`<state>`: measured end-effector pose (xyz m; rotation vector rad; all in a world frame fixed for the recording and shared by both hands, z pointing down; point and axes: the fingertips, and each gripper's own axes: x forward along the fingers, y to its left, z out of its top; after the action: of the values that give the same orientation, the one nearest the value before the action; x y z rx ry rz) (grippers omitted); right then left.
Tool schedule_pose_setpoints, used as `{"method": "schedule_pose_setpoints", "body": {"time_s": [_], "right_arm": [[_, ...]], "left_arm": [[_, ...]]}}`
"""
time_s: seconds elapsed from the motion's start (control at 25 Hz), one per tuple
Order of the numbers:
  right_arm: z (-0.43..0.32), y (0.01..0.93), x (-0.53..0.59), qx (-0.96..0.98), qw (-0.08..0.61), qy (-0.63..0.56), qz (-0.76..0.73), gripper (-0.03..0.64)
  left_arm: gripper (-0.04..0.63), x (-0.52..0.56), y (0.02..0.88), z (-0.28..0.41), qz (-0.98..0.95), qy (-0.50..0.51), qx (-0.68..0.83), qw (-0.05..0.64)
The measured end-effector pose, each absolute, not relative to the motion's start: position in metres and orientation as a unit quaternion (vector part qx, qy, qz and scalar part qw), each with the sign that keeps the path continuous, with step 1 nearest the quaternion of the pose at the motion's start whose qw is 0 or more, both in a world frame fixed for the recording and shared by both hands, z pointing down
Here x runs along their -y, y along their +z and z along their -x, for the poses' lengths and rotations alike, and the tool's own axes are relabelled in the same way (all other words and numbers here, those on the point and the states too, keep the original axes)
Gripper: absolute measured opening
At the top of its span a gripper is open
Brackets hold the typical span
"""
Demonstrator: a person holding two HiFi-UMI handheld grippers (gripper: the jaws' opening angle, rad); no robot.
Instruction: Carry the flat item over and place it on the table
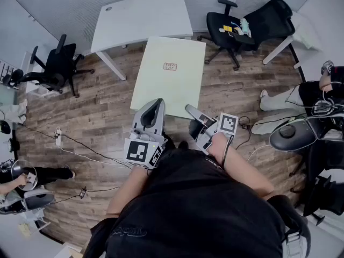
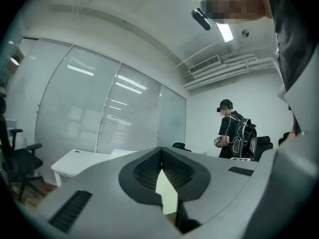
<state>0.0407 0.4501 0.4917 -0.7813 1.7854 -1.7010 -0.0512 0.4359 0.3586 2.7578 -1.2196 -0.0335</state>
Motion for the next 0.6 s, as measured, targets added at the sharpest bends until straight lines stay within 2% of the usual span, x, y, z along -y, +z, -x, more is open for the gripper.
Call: {"method": "schedule_pose_setpoints", "body": {"time_s": [0.6], "right_arm": [[-0.0363,0.4913,-0.4409,-0.665,0.289,-0.618,0.305,0.290]], "left_arm": [[0.012,-0.4276,0.3652,0.0597,-0.914,-0.010,0.399,0.069]]}}
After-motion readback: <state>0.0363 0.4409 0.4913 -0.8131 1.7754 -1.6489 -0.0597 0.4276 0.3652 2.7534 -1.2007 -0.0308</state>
